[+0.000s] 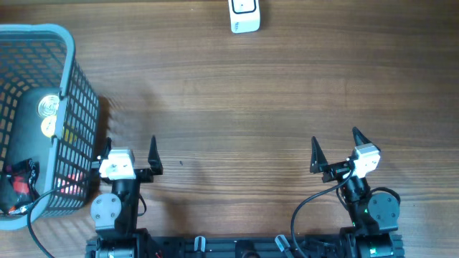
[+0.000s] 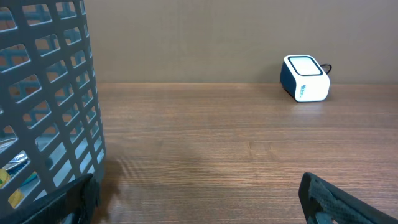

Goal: Scan the item barcode

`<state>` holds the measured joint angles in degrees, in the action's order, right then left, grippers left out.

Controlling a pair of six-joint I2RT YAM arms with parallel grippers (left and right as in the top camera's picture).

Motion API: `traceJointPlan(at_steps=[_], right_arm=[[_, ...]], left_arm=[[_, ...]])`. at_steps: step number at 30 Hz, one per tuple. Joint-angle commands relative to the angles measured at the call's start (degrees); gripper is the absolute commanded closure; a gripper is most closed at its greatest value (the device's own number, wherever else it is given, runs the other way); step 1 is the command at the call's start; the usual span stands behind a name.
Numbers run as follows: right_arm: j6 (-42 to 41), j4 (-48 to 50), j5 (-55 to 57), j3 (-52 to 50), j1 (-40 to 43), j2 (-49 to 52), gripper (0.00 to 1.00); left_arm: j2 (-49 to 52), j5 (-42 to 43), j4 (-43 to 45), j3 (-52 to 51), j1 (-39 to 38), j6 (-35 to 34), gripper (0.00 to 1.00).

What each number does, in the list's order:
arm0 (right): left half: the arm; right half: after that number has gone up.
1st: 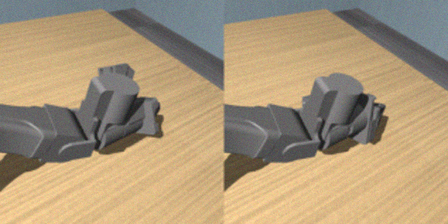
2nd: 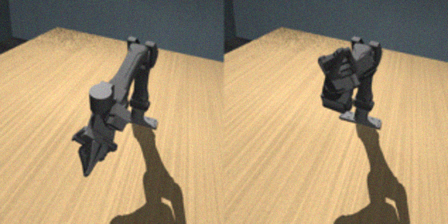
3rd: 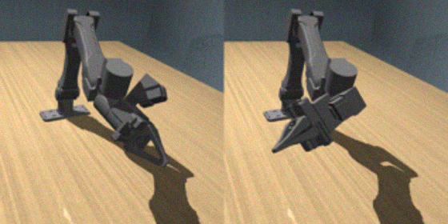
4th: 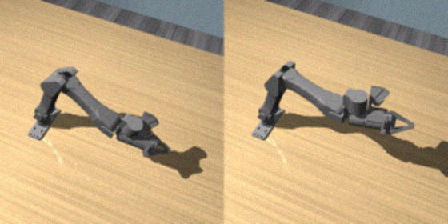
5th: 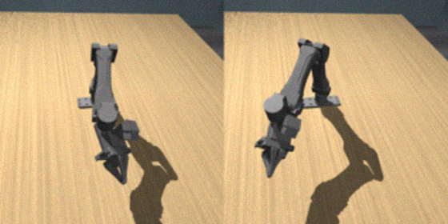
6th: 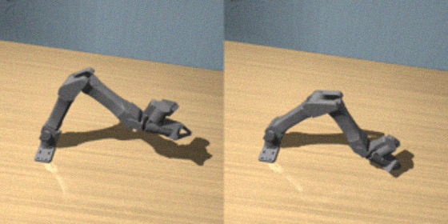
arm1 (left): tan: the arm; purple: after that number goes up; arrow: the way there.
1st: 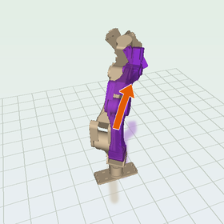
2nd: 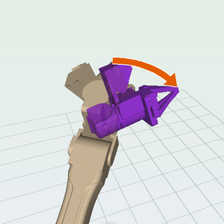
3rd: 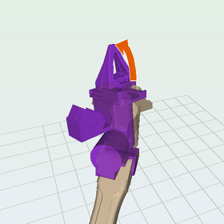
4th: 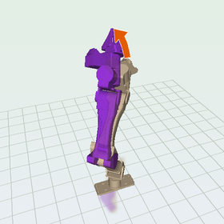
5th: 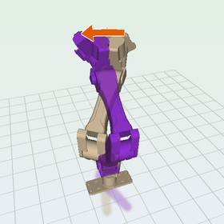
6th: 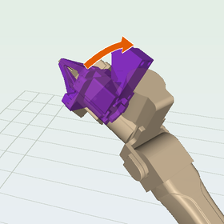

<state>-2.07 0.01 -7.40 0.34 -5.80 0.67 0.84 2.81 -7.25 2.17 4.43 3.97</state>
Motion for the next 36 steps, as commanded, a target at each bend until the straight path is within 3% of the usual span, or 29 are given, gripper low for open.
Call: traceJointPlan(at_steps=[1, 30, 34, 36], right_arm=[[0.5, 0.3, 1.0, 0.0, -1.5, 0.0, 0.00], [0.5, 0.3, 1.0, 0.0, -1.5, 0.0, 0.00], [0.5, 0.3, 1.0, 0.0, -1.5, 0.0, 0.00], [0.5, 0.3, 1.0, 0.0, -1.5, 0.0, 0.00]], left_arm=[[0.1, -1.0, 0.2, -0.5, -0.3, -0.2, 0.00], [0.1, -1.7, 1.6, -0.5, -0.3, -0.1, 0.00], [0.3, 16.8, 7.6, -0.3, -0.4, -2.8, 0.00], [0.4, 20.8, 7.5, 0.4, -0.5, -3.5, 0.00]])
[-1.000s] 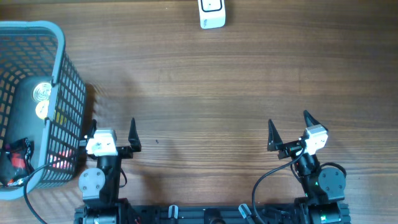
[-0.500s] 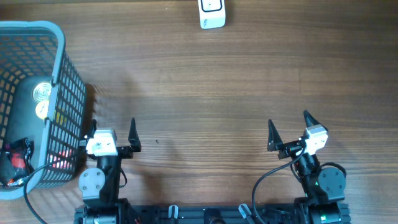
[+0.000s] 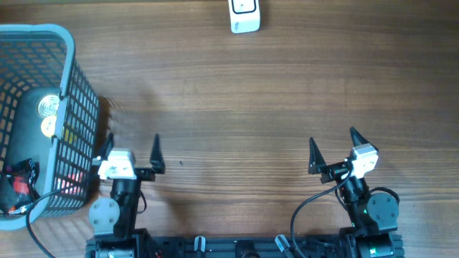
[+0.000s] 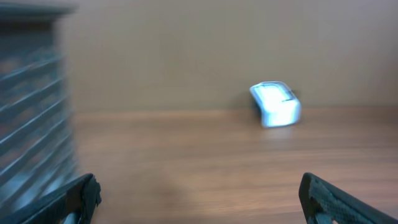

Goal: Scan the item barcode

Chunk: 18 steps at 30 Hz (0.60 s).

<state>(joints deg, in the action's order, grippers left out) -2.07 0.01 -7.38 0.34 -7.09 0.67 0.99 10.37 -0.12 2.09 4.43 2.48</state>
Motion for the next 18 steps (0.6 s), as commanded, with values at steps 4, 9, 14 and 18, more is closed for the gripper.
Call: traceJointPlan(at_steps=[4, 9, 14, 18], right_arm=[[0.5, 0.3, 0.9, 0.0, -0.2, 0.0, 0.00], [0.5, 0.3, 0.9, 0.0, -0.2, 0.0, 0.00], [0.5, 0.3, 0.9, 0.0, -0.2, 0.0, 0.00], [0.5, 0.3, 0.9, 0.0, -0.2, 0.0, 0.00]], left_arm=[[1.7, 13.2, -0.5, 2.1, -0.5, -7.2, 0.00], [8.9, 12.7, -0.8, 11.0, -0.5, -11.2, 0.00], [25.0, 14.2, -4.6, 29.1, -0.5, -12.2, 0.00], [38.5, 19.1, -17.0, 48.7, -0.5, -11.8, 0.00]])
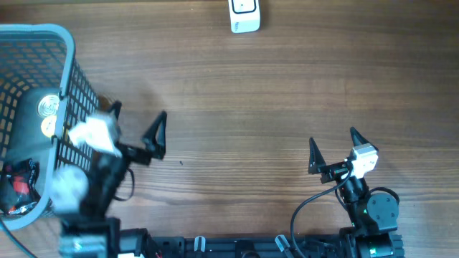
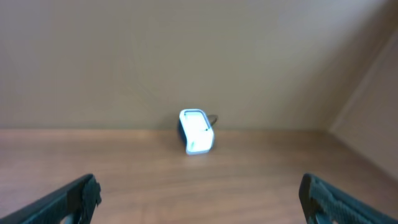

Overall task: Scan the item barcode
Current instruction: 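Reach the left gripper into the basket and grasp the yellow container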

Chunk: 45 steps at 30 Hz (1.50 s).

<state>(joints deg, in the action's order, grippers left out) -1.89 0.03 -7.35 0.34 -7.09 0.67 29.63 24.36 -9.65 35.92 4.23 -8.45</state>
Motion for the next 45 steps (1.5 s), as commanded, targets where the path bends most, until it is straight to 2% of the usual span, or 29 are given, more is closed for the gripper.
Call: traceJointPlan(at_steps=[1, 3, 4, 6, 10, 12, 16, 20, 22, 27, 29, 31, 33, 35, 37, 40, 43, 45], right_arm=[[0.4, 0.3, 0.9, 0.0, -0.2, 0.0, 0.00], [0.4, 0.3, 0.9, 0.0, -0.2, 0.0, 0.00], [0.4, 0.3, 0.9, 0.0, -0.2, 0.0, 0.00], [0.3, 0.3, 0.9, 0.0, -0.2, 0.0, 0.00], [0.4, 0.3, 0.9, 0.0, -0.2, 0.0, 0.00], [0.4, 0.3, 0.9, 0.0, -0.2, 0.0, 0.00], [0.4, 0.3, 0.9, 0.0, -0.2, 0.0, 0.00], [0.4, 0.3, 0.9, 0.0, -0.2, 0.0, 0.00], [0.4, 0.3, 0.9, 0.0, -0.2, 0.0, 0.00], [0.4, 0.3, 0.9, 0.0, -0.2, 0.0, 0.00], [0.4, 0.3, 0.9, 0.0, -0.2, 0.0, 0.00], [0.4, 0.3, 0.9, 0.0, -0.2, 0.0, 0.00], [0.4, 0.3, 0.9, 0.0, -0.2, 0.0, 0.00], [0.4, 0.3, 0.9, 0.0, -0.2, 0.0, 0.00], [0.4, 0.3, 0.9, 0.0, -0.2, 0.0, 0.00], [0.4, 0.3, 0.9, 0.0, -0.2, 0.0, 0.00], [0.4, 0.3, 0.9, 0.0, -0.2, 0.0, 0.00], [0.4, 0.3, 0.9, 0.0, -0.2, 0.0, 0.00]], left_arm=[[12.1, 3.9, -9.6, 18.5, -0.2, 1.3, 0.00], [15.6, 3.7, -7.9, 22.6, -0.2, 1.6, 0.00], [17.2, 4.4, -6.0, 24.0, -0.2, -0.8, 0.00], [19.9, 8.7, -2.2, 26.8, -0.1, -1.6, 0.00], [24.9, 8.9, -5.8, 36.1, 2.0, -1.0, 0.00], [28.3, 4.5, -12.1, 43.7, 3.7, -1.0, 0.00], [37.6, -10.3, -29.4, 63.4, 6.9, -1.0, 0.00], [48.3, -13.8, -46.6, 81.2, 8.9, 1.0, 0.00], [51.3, -13.9, -51.1, 84.1, 9.1, 3.0, 0.00], [55.6, -16.2, -59.5, 84.2, 9.2, 14.3, 0.00], [57.1, -22.3, -59.2, 84.1, 9.3, 10.5, 0.00], [58.2, -30.6, -57.3, 84.1, 10.3, 0.7, 0.00], [58.9, -38.3, -57.0, 84.1, 12.3, -12.3, 0.00], [59.0, -39.2, -57.5, 84.1, 15.1, -19.8, 0.00], [59.0, -38.9, -58.3, 84.1, 17.2, -23.0, 0.00], [59.3, -34.4, -60.7, 84.1, 19.4, -23.1, 0.00], [61.0, -36.1, -63.0, 83.6, 20.5, -20.7, 0.00], [62.5, -36.5, -63.8, 82.9, 21.5, -23.8, 0.00]])
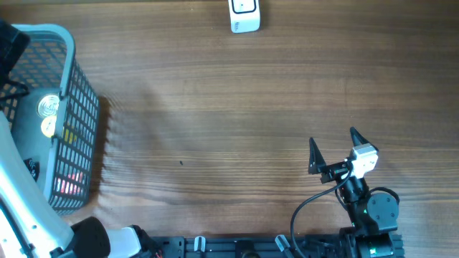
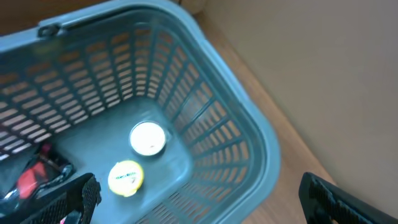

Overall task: Scan the item barcode
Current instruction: 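Reach the left gripper into the basket and grasp the yellow container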

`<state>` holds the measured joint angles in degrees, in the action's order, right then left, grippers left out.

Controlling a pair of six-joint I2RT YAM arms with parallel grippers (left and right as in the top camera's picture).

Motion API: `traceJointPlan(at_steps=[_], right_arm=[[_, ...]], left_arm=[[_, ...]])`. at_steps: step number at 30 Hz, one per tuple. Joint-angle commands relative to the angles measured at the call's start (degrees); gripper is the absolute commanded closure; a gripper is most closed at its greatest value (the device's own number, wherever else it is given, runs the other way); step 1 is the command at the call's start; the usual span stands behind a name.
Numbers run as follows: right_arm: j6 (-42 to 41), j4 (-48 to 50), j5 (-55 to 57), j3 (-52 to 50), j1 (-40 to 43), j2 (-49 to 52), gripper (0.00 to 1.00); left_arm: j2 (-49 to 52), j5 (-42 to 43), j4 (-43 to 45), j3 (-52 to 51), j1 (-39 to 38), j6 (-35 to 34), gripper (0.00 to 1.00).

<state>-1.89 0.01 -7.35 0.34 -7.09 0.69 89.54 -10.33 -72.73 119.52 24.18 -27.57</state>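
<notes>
A grey-blue mesh basket (image 1: 70, 50) stands at the table's left edge. In it lie a can with a white lid (image 2: 147, 138), a can with a yellow lid (image 2: 125, 178) and a red and black packet (image 2: 34, 178). The white barcode scanner (image 1: 244, 16) sits at the far edge of the table. My left gripper (image 2: 199, 202) hangs open over the basket's near right corner, nothing between its fingers (image 2: 79, 198). In the overhead view the left arm (image 1: 18, 193) covers part of the basket. My right gripper (image 1: 334, 145) stands open and empty near the front right.
The basket's wall (image 2: 249, 124) rises high around the items. Bare wooden table (image 1: 237, 107) stretches between the basket and the scanner. A beige wall (image 2: 329, 74) lies just beyond the basket.
My left arm has moved from beside the basket, facing the scanner, to above the basket, looking down into it. Its gripper is still open. The right arm has not moved.
Both grippers stood open at the table's front, the left one next to the basket. The left wrist then turned toward the scanner and lifted, and now it is raised over the basket with its contents in view. The right arm stayed put throughout.
</notes>
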Motion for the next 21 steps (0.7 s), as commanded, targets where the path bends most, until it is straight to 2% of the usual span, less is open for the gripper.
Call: traceJointPlan(at_steps=[1, 4, 7, 10, 14, 21], right_arm=[[0.4, 0.3, 0.9, 0.0, -0.2, 0.0, 0.00], [0.4, 0.3, 0.9, 0.0, -0.2, 0.0, 0.00], [0.4, 0.3, 0.9, 0.0, -0.2, 0.0, 0.00], [0.4, 0.3, 0.9, 0.0, -0.2, 0.0, 0.00], [0.4, 0.3, 0.9, 0.0, -0.2, 0.0, 0.00], [0.4, 0.3, 0.9, 0.0, -0.2, 0.0, 0.00]], left_arm=[[3.3, -1.8, -1.4, -1.2, 2.1, -6.6, 0.00], [5.7, -2.4, -3.0, -3.8, 3.2, -10.5, 0.00], [7.8, -4.2, -2.1, -7.7, 3.5, -10.6, 0.00], [9.0, -5.7, 0.0, -12.3, 3.5, -10.7, 0.00], [10.7, -6.1, 3.2, -21.2, 3.7, -16.1, 0.00], [11.0, -6.1, 11.5, -34.2, 3.7, -16.4, 0.00]])
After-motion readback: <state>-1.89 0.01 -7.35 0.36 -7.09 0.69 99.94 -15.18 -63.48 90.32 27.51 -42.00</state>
